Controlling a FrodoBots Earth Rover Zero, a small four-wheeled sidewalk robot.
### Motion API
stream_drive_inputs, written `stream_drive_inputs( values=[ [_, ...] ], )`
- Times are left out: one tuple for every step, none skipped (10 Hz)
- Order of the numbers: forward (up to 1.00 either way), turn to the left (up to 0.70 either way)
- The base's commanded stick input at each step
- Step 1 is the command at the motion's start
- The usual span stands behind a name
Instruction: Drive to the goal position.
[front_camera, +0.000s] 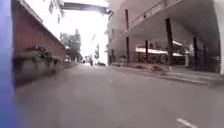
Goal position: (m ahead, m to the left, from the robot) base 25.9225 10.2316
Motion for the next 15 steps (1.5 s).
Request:
stream_drive_inputs(
  values=[
    [1.00, 0.27],
    [1.00, 0.00],
    [1.00, 0.00],
    [1.00, 0.00],
    [1.00, 0.00],
    [1.00, 0.00],
    [1.00, 0.00],
    [1.00, 0.00],
    [1.00, 0.00],
    [1.00, 0.00],
    [1.00, 0.00],
    [1.00, 0.00],
    [1.00, 0.00],
    [1.00, 0.00],
    [1.00, 0.00]
  ],
)
